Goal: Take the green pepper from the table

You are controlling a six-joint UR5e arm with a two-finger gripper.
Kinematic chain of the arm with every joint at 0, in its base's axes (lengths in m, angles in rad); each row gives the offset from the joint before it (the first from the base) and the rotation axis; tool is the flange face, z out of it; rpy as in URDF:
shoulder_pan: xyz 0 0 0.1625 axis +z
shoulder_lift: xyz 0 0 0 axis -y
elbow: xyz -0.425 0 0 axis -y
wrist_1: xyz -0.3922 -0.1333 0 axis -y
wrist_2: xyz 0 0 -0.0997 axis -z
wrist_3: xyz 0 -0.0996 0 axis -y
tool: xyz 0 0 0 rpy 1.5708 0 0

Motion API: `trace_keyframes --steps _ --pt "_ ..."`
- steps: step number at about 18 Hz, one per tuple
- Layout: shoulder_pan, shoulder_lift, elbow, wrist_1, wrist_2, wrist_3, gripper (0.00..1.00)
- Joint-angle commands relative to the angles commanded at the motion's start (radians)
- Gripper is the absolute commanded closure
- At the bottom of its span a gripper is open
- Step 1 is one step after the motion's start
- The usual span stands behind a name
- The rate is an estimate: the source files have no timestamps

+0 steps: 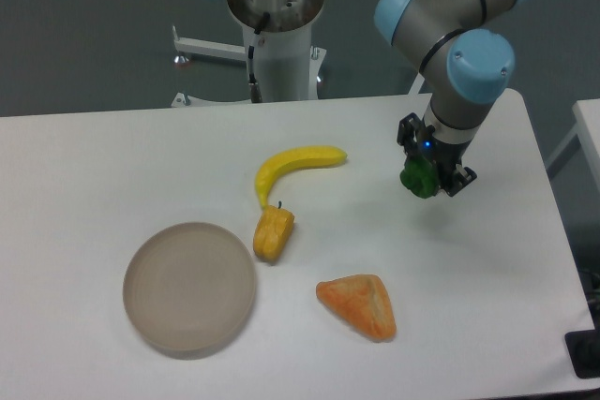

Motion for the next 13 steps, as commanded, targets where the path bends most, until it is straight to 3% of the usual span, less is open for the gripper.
trace_keyframes --steps 5,13 --pt "-0.008 -0.006 0.016 0.005 -0.017 -0.028 0.64" --pt "0.008 -0.002 0.002 0.011 -0.048 0.041 0.64"
